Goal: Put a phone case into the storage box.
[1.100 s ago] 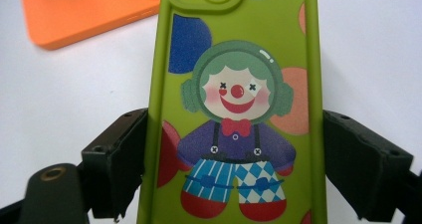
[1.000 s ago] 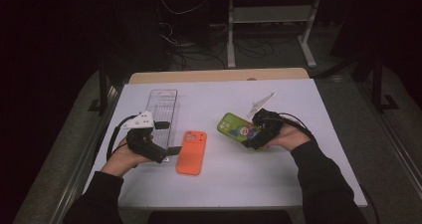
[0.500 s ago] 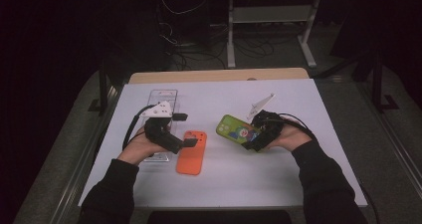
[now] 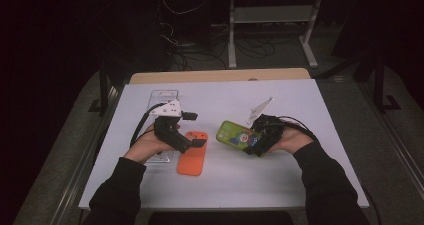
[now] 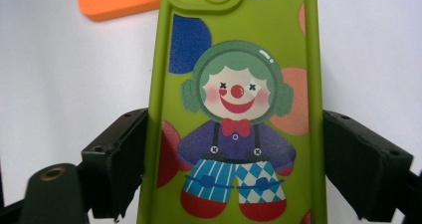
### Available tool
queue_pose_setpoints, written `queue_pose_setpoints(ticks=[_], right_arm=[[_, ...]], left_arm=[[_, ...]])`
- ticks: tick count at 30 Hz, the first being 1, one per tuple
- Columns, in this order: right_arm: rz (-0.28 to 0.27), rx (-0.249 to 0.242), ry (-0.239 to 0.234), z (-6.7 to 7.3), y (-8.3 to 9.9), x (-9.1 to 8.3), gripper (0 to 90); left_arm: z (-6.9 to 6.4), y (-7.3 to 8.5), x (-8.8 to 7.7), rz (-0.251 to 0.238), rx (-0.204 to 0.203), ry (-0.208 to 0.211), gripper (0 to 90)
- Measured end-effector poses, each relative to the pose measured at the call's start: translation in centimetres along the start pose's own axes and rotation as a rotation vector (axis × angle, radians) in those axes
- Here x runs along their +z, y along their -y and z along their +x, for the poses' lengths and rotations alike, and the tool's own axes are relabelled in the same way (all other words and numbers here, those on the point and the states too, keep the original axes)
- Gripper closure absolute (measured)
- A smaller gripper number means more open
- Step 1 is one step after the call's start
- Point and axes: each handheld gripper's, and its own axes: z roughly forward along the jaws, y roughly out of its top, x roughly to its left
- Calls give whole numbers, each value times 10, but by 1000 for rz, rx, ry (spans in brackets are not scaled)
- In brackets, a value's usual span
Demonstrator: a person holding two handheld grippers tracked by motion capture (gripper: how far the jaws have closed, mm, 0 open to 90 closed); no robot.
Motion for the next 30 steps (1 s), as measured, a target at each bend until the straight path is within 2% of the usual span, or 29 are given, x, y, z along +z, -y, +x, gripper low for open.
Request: queue_pose_setpoints(ticks=[3,7,9,11,12,16,17,19,24,30], right_arm=[[10,-28,-17,4,-1,1,151],[9,-65,-41,9,-2,1,151],[13,-94,-62,13,-3,0,151],[15,-102,-68,14,-3,-1,151],[20,-108,-77,16,-4,-1,151],[35,-145,-99,24,-7,0,151],[39,-154,-102,25,-8,1,151],[47,-169,-113,29,-10,1,151],[53,-203,-151,37,-15,5,151],[55,-237,-160,44,-21,7,151]], left_arm=[[-4,-2,2,30,39,13,0],[-9,-2,7,57,64,51,0],[-11,-1,11,95,87,60,0],[-13,-1,14,118,104,68,0],[-14,0,15,115,96,76,0],[-18,-1,18,135,111,100,0],[-19,-1,19,151,128,110,0],[-21,0,22,177,141,110,0],[-27,3,30,206,137,118,0],[-31,4,36,240,159,134,0]])
